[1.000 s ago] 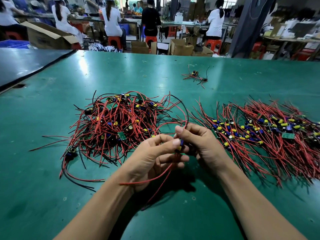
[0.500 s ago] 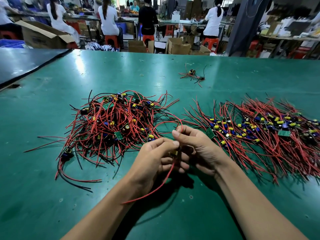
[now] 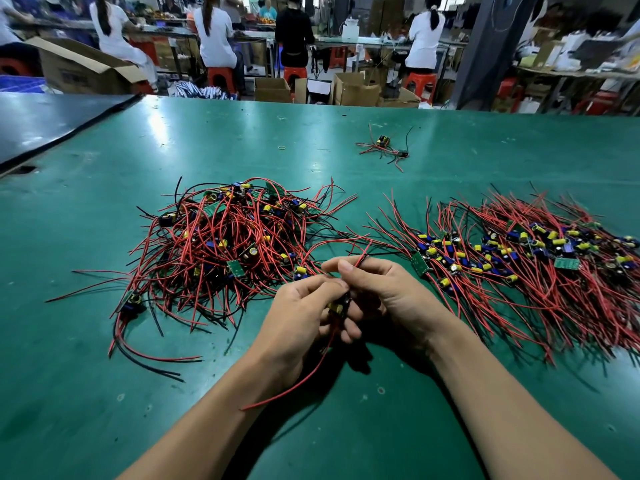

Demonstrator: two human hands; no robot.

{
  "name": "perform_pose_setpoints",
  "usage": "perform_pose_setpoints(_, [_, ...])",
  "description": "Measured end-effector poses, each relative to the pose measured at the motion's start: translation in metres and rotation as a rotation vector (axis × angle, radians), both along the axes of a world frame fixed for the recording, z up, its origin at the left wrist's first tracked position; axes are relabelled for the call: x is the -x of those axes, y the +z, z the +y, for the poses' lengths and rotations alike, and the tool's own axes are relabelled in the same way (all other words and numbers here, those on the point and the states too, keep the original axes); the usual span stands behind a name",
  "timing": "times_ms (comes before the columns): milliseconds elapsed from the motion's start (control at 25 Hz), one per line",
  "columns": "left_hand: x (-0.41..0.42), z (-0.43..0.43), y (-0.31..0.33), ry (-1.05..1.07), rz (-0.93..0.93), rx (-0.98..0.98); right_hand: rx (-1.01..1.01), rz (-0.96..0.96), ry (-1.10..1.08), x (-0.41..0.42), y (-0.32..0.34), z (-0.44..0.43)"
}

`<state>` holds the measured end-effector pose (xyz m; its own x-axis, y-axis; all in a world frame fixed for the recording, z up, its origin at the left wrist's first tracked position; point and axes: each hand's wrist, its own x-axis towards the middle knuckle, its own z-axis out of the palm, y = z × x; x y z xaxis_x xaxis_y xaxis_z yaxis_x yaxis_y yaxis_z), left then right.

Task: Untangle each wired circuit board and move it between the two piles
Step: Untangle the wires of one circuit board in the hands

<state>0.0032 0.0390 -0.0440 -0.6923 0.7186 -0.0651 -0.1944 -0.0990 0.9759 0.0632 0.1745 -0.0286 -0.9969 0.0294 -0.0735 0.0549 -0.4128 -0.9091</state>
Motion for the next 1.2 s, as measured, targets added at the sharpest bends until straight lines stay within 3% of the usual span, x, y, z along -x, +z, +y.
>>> perform_pose_setpoints(120, [-0.002, 0.001, 0.001, 0.041, 0.041, 0.022, -0.1, -0.034, -0.215, 0.004, -0.005, -0.003])
perform_pose_setpoints(320, [-0.011, 0.004, 0.006, 0.045, 0.025, 0.014, -0.766, 0.03, -0.671, 0.01, -0.011, 0.011])
perform_pose_setpoints(400, [-0.014, 0.004, 0.009, 0.039, 0.01, 0.01, -0.881, 0.085, -0.764, 0.012, -0.011, 0.014])
perform_pose_setpoints(480, [-0.015, 0.004, 0.011, 0.037, -0.007, 0.01, -0.838, 0.085, -0.754, 0.011, -0.012, 0.015])
perform_pose_setpoints(680, [-0.016, 0.003, 0.013, 0.049, -0.053, 0.002, -0.345, -0.061, -0.465, 0.01, -0.012, 0.009])
perform_pose_setpoints(840, [-0.016, 0.004, 0.01, 0.086, -0.034, -0.002, -0.304, -0.105, -0.353, 0.007, -0.01, 0.011])
perform_pose_setpoints(1040, [-0.014, 0.002, 0.01, 0.082, -0.022, 0.008, -0.18, -0.091, -0.027, -0.002, -0.006, 0.009])
perform_pose_setpoints(1200, [-0.014, -0.001, 0.011, 0.076, -0.024, 0.02, -0.276, -0.057, -0.134, 0.002, -0.006, 0.009])
